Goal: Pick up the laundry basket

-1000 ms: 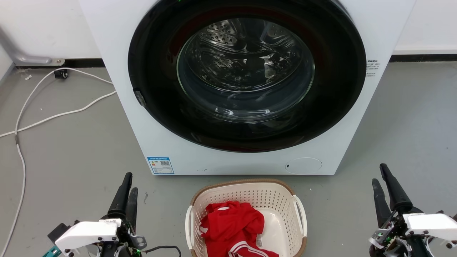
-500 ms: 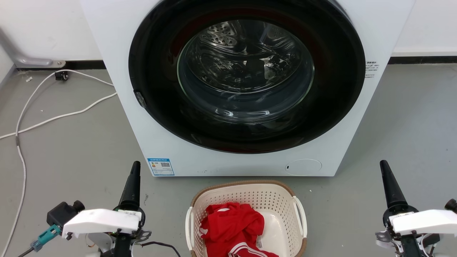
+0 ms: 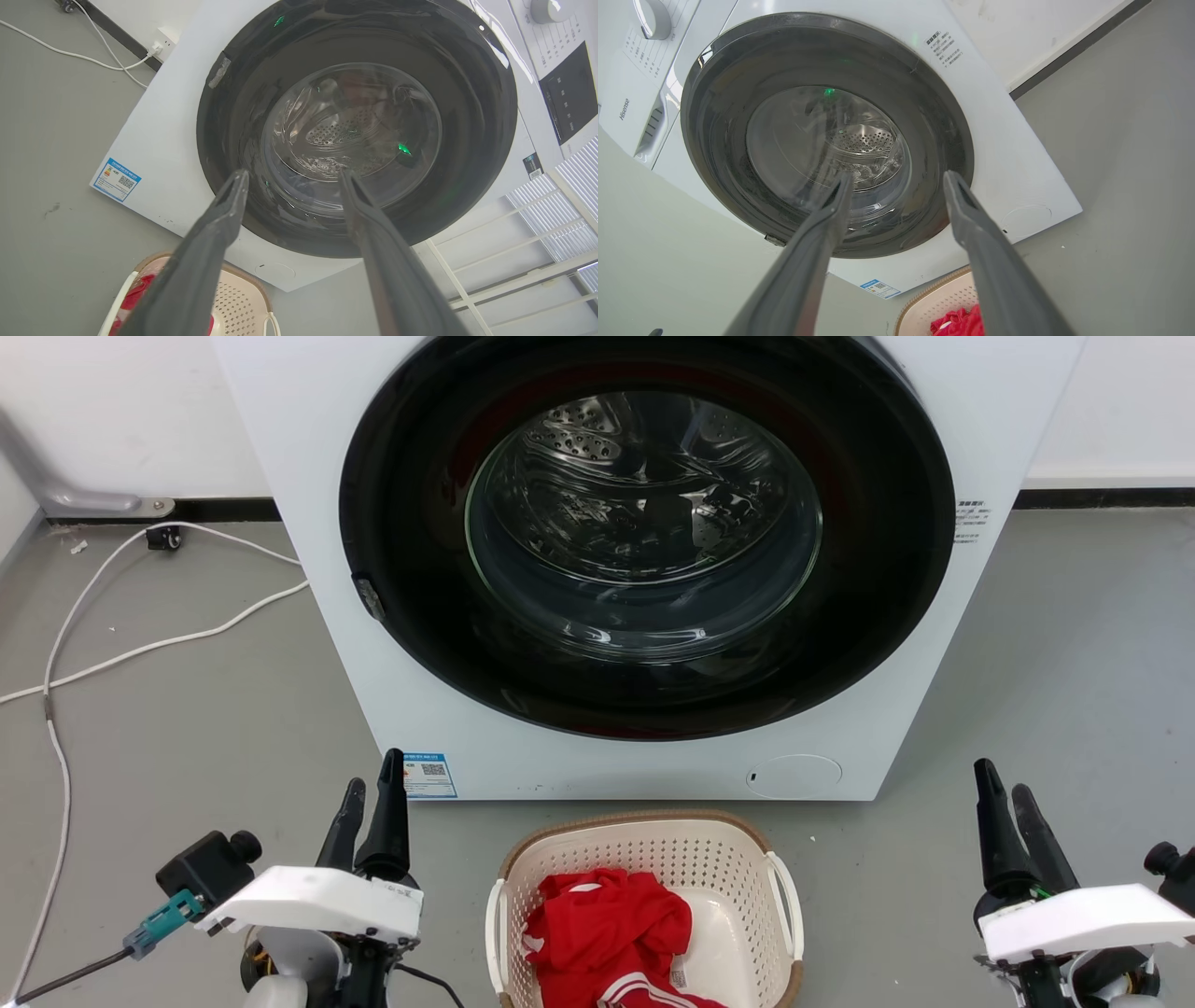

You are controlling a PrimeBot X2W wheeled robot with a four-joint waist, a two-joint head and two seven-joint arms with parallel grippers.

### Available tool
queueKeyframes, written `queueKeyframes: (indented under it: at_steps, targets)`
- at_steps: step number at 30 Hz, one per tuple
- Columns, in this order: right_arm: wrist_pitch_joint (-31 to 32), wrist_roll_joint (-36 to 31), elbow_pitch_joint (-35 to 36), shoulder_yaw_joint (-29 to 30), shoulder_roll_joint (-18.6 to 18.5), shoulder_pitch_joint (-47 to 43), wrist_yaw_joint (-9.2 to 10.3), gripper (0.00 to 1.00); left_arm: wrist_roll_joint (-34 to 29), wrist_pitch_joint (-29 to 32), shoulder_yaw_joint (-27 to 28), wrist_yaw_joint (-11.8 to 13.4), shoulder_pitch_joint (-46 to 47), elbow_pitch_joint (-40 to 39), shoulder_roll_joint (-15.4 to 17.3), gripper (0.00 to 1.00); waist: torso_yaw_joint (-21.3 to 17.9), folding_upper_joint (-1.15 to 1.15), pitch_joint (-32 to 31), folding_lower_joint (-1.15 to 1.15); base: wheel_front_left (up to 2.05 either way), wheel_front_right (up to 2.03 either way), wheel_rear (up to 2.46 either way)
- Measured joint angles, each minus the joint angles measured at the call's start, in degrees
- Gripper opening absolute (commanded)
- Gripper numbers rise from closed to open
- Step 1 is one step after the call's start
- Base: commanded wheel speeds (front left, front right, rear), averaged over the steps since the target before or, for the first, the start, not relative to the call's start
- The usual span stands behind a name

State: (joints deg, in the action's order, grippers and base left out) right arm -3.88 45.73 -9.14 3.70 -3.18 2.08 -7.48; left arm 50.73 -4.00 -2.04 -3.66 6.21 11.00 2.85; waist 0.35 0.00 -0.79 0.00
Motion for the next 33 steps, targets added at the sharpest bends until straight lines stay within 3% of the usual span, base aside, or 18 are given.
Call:
queueKeyframes:
  at_steps: [33]
  targets:
    - [-3.74,-26.08,-0.26,-1.13,0.12,-0.88,-0.01,1.00,-23.27,-5.36,-4.00,2.55,1.66,2.79,0.00,1.00,0.59,0.00,-0.42,0.00,0.00,0.00,0.00]
